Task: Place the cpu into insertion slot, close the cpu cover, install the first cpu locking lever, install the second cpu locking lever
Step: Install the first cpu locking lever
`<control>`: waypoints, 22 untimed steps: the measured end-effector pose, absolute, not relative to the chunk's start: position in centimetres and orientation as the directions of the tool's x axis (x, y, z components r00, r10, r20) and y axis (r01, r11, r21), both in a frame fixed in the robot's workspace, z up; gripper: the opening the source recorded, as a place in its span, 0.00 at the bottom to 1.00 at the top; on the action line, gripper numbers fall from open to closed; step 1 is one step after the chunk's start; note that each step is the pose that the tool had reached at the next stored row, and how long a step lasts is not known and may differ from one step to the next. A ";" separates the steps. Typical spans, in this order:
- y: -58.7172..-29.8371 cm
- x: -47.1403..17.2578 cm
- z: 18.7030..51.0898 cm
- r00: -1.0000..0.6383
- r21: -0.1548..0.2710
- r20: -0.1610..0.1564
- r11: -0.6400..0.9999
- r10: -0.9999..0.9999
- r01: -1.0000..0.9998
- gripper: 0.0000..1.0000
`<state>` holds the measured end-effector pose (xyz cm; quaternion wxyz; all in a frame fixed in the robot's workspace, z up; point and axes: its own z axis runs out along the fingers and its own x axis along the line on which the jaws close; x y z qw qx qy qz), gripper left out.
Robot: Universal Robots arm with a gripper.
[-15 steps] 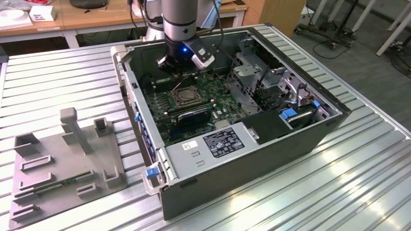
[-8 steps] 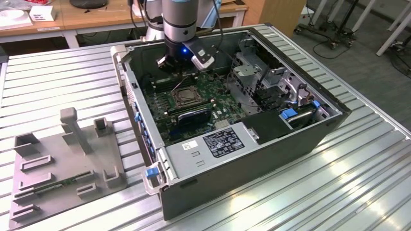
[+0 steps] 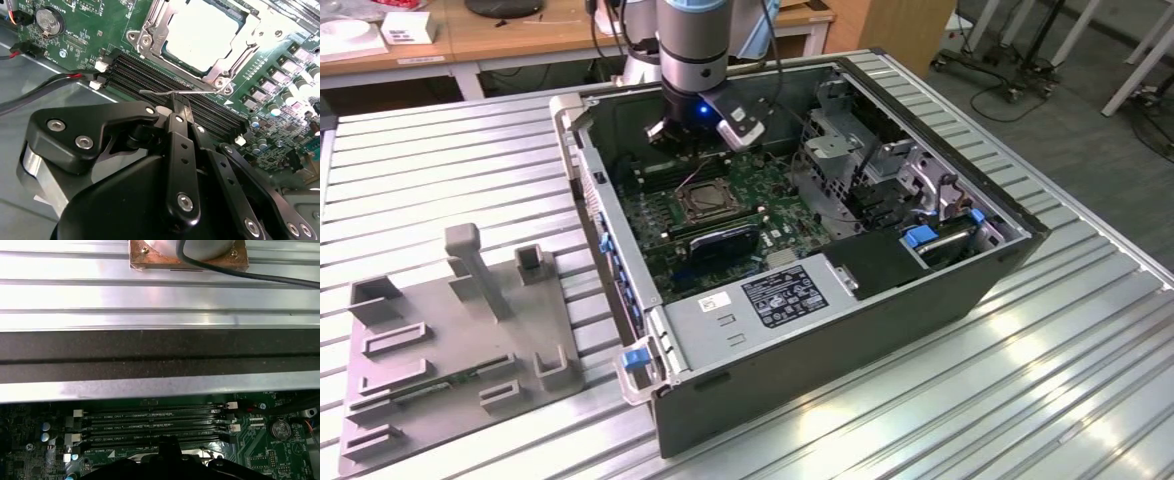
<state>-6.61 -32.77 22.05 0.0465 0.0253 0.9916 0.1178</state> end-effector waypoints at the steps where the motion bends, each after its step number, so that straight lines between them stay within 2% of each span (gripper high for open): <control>1: -32.8 -6.6 22.0 -0.994 0.238 -0.086 0.970 0.061 0.039 0.11; 22: -32.9 -6.2 20.2 -0.994 0.239 -0.086 0.970 0.063 0.040 0.11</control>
